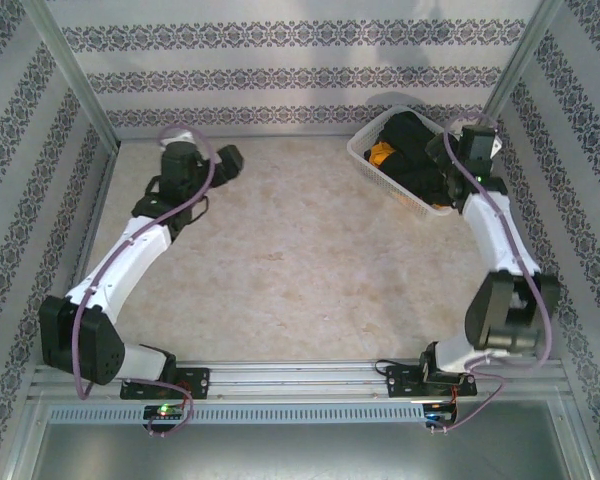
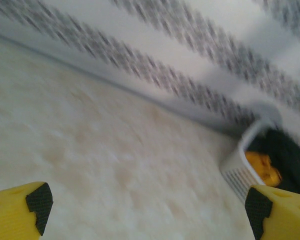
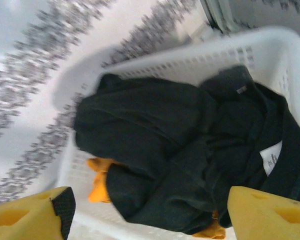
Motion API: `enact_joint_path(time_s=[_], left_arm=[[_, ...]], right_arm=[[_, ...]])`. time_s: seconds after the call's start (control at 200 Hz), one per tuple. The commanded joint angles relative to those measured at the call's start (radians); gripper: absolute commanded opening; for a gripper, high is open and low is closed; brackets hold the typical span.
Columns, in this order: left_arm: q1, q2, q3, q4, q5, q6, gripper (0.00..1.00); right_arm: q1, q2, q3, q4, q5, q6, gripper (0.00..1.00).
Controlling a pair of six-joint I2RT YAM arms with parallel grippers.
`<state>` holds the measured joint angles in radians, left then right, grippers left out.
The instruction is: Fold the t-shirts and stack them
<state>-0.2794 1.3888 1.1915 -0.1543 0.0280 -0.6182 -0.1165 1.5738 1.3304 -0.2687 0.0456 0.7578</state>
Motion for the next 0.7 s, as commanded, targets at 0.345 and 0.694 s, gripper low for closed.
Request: enact_joint_path(time_s=[0.345, 0.694], left_arm=[[-0.234, 0.048, 0.045, -0.024, 0.075, -0.009, 0.82], [-0.236, 0.056, 0.092, -0.062, 0.071, 0.024, 0.75]], right_arm=[[0.014, 0.283, 0.177, -0.212, -0.067, 0.201, 0.74], [0.002, 0.454, 0.328, -0.190, -0.199, 0.173, 0.24]])
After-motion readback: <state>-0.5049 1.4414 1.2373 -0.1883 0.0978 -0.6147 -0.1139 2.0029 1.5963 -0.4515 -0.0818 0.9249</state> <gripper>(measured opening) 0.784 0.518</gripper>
